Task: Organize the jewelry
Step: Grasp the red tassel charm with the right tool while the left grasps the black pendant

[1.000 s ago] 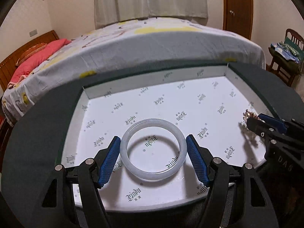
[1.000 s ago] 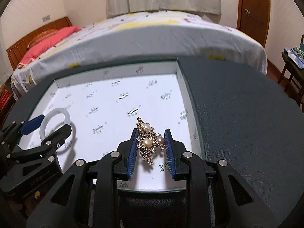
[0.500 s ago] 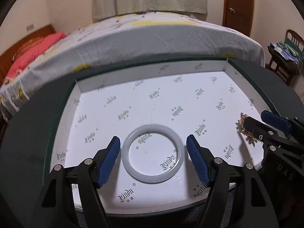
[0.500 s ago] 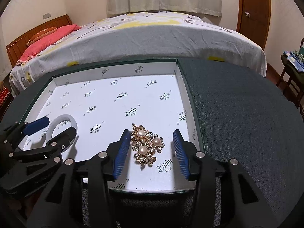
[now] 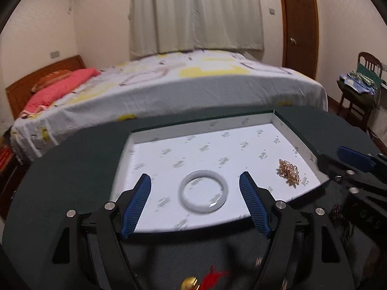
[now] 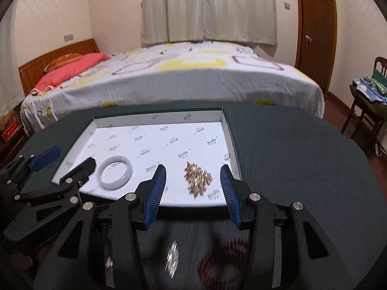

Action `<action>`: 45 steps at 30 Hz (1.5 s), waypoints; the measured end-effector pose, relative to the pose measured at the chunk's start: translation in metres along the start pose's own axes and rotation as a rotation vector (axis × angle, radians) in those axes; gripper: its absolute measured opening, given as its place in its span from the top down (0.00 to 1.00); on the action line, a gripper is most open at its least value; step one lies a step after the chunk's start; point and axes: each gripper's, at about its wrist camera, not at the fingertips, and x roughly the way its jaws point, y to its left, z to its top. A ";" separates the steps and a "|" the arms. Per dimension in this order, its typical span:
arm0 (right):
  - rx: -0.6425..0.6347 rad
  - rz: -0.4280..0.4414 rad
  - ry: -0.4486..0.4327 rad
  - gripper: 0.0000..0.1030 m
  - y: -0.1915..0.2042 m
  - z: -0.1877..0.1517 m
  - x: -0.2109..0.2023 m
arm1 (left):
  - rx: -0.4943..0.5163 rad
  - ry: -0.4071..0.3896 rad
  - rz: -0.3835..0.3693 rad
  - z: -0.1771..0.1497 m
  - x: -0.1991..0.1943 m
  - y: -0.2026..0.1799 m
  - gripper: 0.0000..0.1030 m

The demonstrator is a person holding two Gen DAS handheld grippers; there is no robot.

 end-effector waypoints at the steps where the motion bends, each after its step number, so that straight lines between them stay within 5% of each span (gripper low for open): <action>1: -0.002 0.000 -0.012 0.56 0.002 -0.005 -0.010 | -0.008 -0.011 0.011 -0.005 -0.010 0.003 0.29; 7: -0.005 0.011 -0.040 0.55 0.009 -0.052 -0.061 | -0.060 -0.039 0.063 -0.035 -0.054 0.019 0.29; 17: -0.045 0.073 0.035 0.56 0.029 -0.118 -0.087 | -0.089 -0.041 0.140 -0.085 -0.097 0.031 0.29; 31: -0.076 0.114 0.137 0.70 0.047 -0.143 -0.073 | -0.084 0.055 0.139 -0.126 -0.093 0.033 0.29; 36: -0.090 0.109 0.162 0.87 0.048 -0.147 -0.068 | -0.073 0.080 0.124 -0.131 -0.088 0.027 0.29; 45: -0.082 0.093 0.137 0.90 0.038 -0.142 -0.075 | -0.055 0.098 0.073 -0.134 -0.086 0.015 0.29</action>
